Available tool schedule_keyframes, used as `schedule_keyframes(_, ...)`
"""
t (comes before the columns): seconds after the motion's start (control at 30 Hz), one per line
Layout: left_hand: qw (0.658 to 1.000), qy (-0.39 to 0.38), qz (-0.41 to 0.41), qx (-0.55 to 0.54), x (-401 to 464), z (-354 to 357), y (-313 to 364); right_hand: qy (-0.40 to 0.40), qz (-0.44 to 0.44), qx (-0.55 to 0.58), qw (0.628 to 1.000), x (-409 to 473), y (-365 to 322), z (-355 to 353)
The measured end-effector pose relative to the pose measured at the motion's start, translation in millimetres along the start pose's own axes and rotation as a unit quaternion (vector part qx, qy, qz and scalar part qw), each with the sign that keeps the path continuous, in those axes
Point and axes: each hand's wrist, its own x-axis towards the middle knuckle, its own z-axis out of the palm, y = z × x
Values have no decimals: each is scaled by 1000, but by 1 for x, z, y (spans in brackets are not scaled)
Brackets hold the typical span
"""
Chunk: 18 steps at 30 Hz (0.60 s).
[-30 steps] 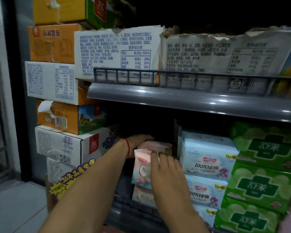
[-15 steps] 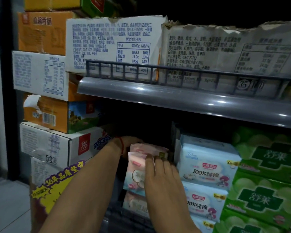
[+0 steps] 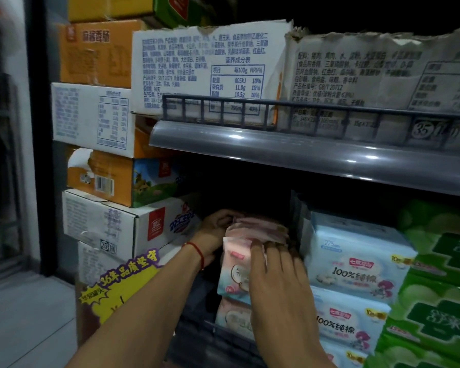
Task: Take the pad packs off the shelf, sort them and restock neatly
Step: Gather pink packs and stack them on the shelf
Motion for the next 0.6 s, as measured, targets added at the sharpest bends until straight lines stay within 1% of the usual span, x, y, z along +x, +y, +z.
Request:
schedule_keyframes(0.1, 998, -12, -44, -40, 0, 5, -3, 13, 23, -20, 999, 4, -12, 2)
schedule_keyframes(0.27, 994, -33, -89, -46, 12, 18, 8, 2, 63, -15, 998, 34, -20, 29)
schedule_keyframes(0.4, 986, -28, -127, -101, 18, 19, 1, 36, 82, -19, 996, 53, -17, 49)
schedule_keyframes(0.5, 971, 4, -169, -167, 9, 27, 6, 62, 91, 4, 994, 55, -15, 64)
schedule_keyframes(0.57, 959, -12, -183, -215, 3, 29, 6, 87, 91, 13, 992, 58, -12, 70)
schedule_keyframes(0.6, 953, -17, -188, -239, 3, 29, 4, 79, 91, 22, 992, 60, -10, 71)
